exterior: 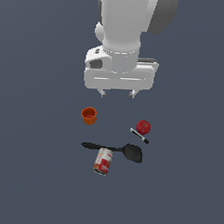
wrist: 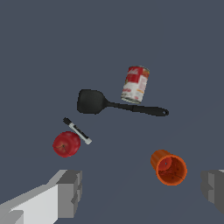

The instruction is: Pick up a designated object from a clutter of objects.

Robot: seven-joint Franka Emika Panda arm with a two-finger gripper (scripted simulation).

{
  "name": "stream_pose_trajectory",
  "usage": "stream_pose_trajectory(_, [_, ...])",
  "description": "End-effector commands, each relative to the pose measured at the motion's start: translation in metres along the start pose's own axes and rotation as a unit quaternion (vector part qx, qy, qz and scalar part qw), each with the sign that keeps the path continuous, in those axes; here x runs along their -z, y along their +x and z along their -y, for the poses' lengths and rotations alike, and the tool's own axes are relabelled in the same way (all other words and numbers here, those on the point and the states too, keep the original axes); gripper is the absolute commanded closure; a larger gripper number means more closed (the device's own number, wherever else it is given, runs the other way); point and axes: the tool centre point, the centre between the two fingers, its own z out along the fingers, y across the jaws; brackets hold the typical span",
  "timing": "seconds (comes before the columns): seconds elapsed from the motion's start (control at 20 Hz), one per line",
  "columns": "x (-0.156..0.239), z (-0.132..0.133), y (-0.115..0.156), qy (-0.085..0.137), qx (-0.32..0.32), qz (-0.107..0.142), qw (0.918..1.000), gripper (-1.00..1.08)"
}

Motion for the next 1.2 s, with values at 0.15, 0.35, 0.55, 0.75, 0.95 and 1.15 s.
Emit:
stream_pose_trajectory(0.15, [-0.002,0.003,0.000,0.002,-0.001,0.001,1.0000,-0.92])
stream_pose_trajectory(0.35, [-0.010,0.014,0.000,0.011,-0.005,0.003,0.9999,-0.92])
stream_pose_trajectory(0.55, [-0.012,0.016,0.000,0.012,-0.006,0.004,0.9999,-0.92])
stream_pose_trajectory(0.75, [-0.014,0.015,0.003,0.012,-0.008,0.004,0.9999,-0.92])
stream_pose_trajectory(0.95, [-0.022,0.012,0.012,0.012,-0.015,0.004,0.9998,-0.92])
stream_pose_trajectory(1.15, [-0.035,0.008,0.025,0.012,-0.026,0.004,0.9996,-0.92])
